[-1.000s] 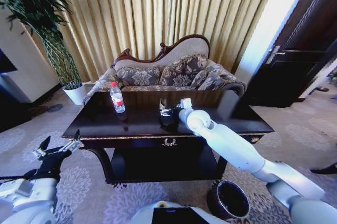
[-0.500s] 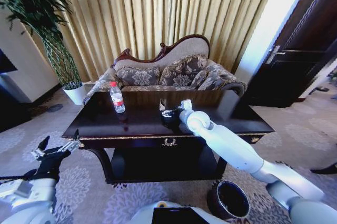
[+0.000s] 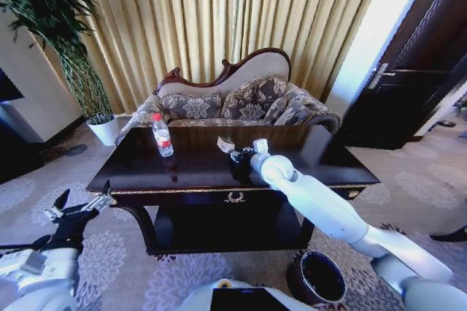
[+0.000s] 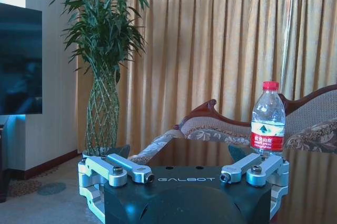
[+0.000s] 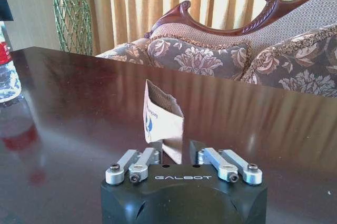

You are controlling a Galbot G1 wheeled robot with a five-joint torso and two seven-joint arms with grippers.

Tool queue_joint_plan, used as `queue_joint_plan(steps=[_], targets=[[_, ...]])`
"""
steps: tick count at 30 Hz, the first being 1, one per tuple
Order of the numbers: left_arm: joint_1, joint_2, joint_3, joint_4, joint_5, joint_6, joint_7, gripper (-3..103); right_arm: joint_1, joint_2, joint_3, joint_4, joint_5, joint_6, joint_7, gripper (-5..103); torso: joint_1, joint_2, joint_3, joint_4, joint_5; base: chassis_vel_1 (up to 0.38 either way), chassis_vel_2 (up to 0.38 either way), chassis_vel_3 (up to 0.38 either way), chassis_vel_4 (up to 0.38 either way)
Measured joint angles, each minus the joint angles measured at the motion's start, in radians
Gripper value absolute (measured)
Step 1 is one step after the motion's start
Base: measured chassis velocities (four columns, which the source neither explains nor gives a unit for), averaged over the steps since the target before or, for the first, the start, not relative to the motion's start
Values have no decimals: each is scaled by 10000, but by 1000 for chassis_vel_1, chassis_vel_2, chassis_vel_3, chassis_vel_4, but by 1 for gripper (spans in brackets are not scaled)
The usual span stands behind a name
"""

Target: Move to the front of the table and place the trash on the table into the trash bin.

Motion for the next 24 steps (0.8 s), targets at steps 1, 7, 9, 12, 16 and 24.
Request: queue_joint_plan(steps=[1,7,9,12,16,24], targets=[[0,0,9,0,5,0,1,100,-23,-24,13,17,-9,7,-23,25,0,0,0,0,0,0,0,0,0],[8,25,-6,0,8,-6,3,100,-97,-99,132,24,-22,33,-60,4,-1,0,0,0,0,0,0,0,0],[11,32,-12,0,9,-13,5,100,-137,-128,178,34,-35,49,-70,1,-1,0,0,0,0,0,0,0,0],[11,30,-1,0,8,-16,7,100,-187,-142,207,67,-44,57,-77,0,-2,0,0,0,0,0,0,0,0],[13,27,10,0,11,-22,11,100,-321,-156,277,158,-69,94,-80,0,-2,0,0,0,0,0,0,0,0],[43,17,-15,0,-5,-27,23,100,-480,-270,411,319,-79,214,-98,0,-2,0,0,0,0,0,0,0,0]])
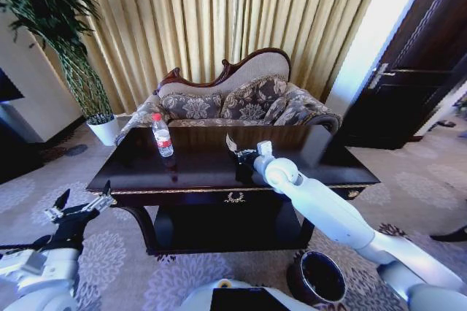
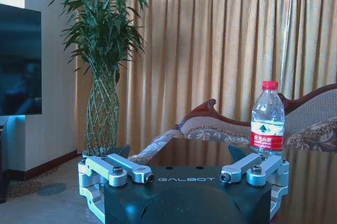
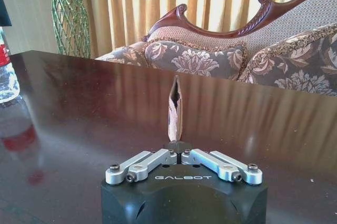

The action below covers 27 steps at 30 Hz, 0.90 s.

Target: Move to the front of the table and place the trash on the table into the trash bin.

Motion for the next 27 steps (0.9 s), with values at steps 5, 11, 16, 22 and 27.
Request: queue_joint_plan(steps=[5,11,16,22,27], targets=[[-22,37,19,0,-53,0,26,100,-251,-184,355,44,-247,678,-417,0,0,0,0,3,0,0,0,0,0],[-354,274,29,0,-327,18,19,100,-1515,-768,1813,551,-535,1483,-777,0,0,0,-1,0,-1,0,0,0,0],[-558,531,27,2,-587,49,11,100,-3008,-1247,3430,900,-1707,2389,-1268,0,0,0,0,-1,0,0,0,0,0],[-722,1080,-221,467,-1243,101,163,100,-5484,-1528,5883,2115,-2094,2643,-1710,0,0,0,-1,1,0,0,0,0,0],[-826,1464,-439,775,-1499,119,375,100,-6640,-1637,7202,2594,-2077,2650,-1716,0,0,0,-1,-2,-3,0,0,0,0]])
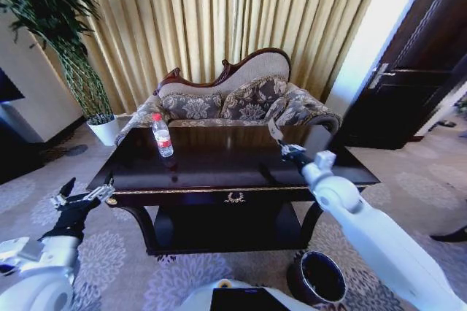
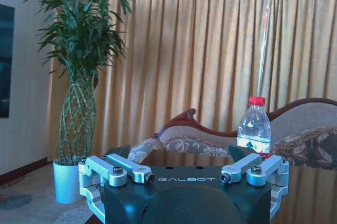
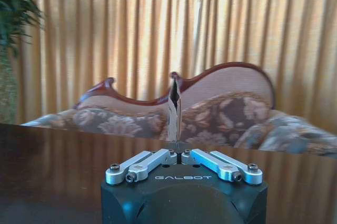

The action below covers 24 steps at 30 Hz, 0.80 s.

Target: Move to the front of the table and place the trash on the table into the trash bin.

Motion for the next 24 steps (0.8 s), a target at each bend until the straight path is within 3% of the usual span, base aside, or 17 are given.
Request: queue_joint_plan(steps=[3,9,24], targets=[[-118,332,-105,168,-290,11,85,100,-897,106,1196,307,-18,5,0,0,1,0,0,4,2,0,0,0,0],[-401,999,-6,513,-476,47,136,100,-2486,686,2327,795,-436,187,0,0,2,0,0,-1,3,0,0,0,0],[-407,1212,325,380,-489,97,135,100,-3639,1175,3362,1525,-571,219,3,0,2,0,1,0,2,0,0,0,0]])
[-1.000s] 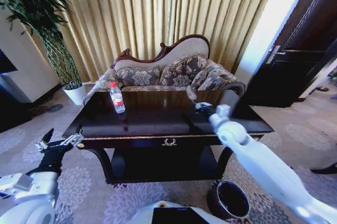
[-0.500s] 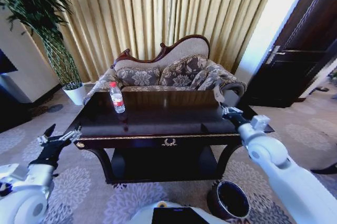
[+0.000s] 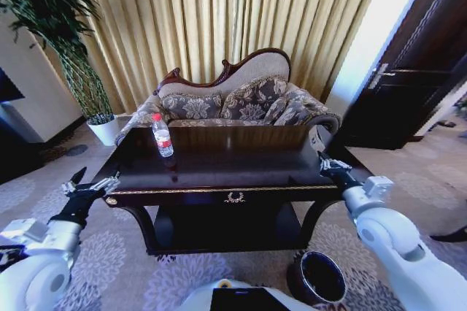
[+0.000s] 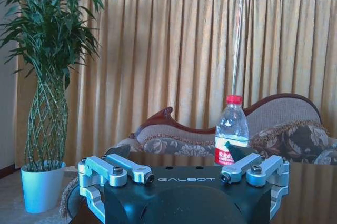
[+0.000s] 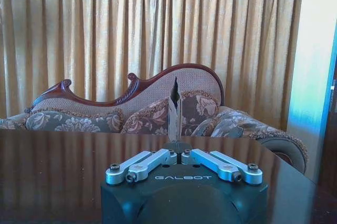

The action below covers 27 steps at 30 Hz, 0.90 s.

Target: Move to the front of the table and place the trash on the table into the trash bin.

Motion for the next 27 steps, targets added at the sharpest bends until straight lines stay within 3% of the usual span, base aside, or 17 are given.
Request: queue_joint_plan(steps=[27], targets=[[83,131,129,-220,39,28,-27,100,137,137,-183,-69,-273,1,17,0,0,0,0,1,0,84,-83,-80,82]])
